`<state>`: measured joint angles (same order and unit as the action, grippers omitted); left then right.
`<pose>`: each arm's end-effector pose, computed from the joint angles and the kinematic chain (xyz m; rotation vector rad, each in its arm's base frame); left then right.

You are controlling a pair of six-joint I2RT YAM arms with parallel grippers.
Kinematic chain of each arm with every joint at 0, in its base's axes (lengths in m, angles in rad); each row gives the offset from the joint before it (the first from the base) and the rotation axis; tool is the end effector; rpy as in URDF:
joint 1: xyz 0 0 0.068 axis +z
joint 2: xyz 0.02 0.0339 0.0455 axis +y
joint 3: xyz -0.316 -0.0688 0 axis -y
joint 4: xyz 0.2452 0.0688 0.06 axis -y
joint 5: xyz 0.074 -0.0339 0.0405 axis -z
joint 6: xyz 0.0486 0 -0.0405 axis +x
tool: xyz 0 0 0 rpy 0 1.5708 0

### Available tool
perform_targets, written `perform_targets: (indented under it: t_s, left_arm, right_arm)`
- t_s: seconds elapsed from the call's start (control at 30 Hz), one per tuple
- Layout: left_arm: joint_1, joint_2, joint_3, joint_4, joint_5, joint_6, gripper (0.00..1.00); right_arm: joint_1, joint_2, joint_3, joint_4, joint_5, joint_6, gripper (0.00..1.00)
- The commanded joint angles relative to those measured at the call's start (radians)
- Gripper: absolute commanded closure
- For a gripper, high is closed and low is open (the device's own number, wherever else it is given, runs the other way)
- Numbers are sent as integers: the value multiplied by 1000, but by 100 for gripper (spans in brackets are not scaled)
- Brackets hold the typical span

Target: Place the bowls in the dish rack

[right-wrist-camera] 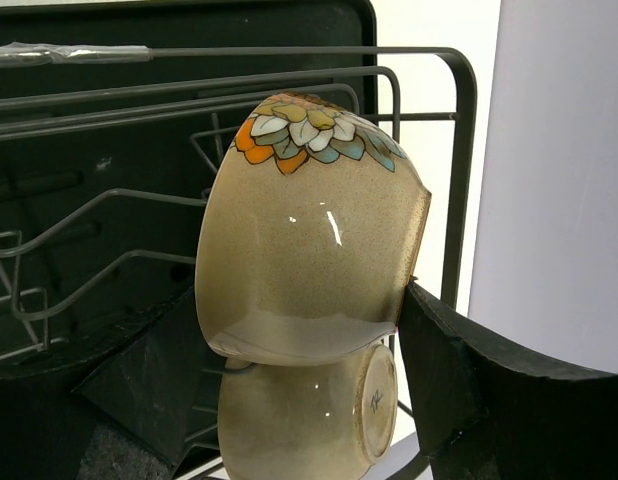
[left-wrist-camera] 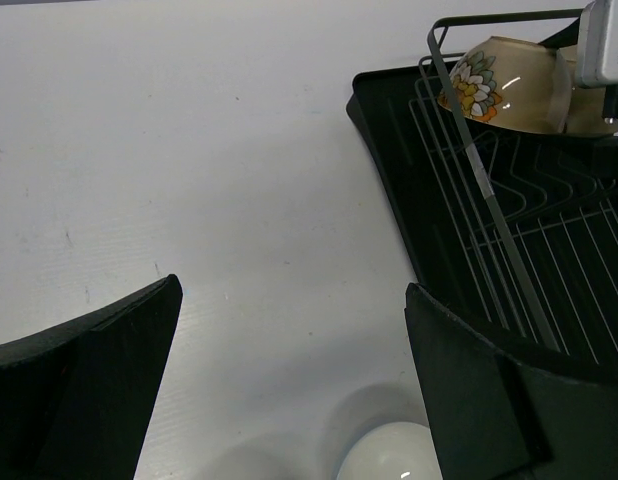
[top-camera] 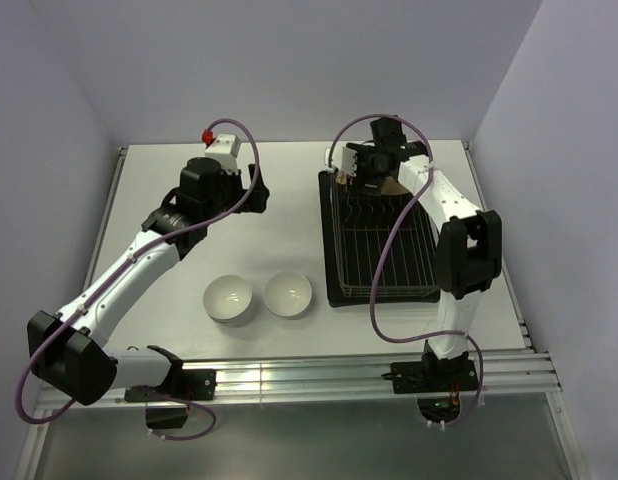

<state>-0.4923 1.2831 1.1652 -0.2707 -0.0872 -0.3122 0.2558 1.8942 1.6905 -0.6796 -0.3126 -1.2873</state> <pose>0.2612 -0.1353 0.4009 0.1205 1.9805 -0.4415 0.4306 0.1281 0.3293 -1.7670 1.6228 -0.0945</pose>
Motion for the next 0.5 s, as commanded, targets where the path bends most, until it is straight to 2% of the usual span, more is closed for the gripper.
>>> perform_targets:
  t_s: [0.0, 0.1, 0.23, 0.3, 0.33, 0.37, 0.4, 0.47]
  left_arm:
    - [0, 12, 21, 25, 23, -2, 1]
    - [0, 19, 27, 22, 23, 1, 1]
    - [0, 30, 33, 14, 20, 5, 0]
    - [1, 36, 39, 8, 20, 5, 1]
    - [0, 38, 40, 5, 21, 7, 1]
    - [0, 41, 44, 2, 18, 7, 1]
    - [0, 42, 47, 1, 18, 7, 0]
    - [3, 47, 50, -5, 23, 5, 0]
  right_arm:
    - [10, -12, 11, 94, 15, -44, 100]
    - [16, -12, -9, 89, 24, -67, 100]
    - [20, -7, -25, 77, 36, -84, 92]
    - [22, -6, -29, 66, 41, -92, 81]
    - [23, -7, -40, 68, 46, -95, 68]
    - [26, -9, -45, 69, 49, -96, 60]
    - [30, -10, -58, 72, 50, -98, 44]
    - [34, -23, -69, 83, 52, -95, 35]
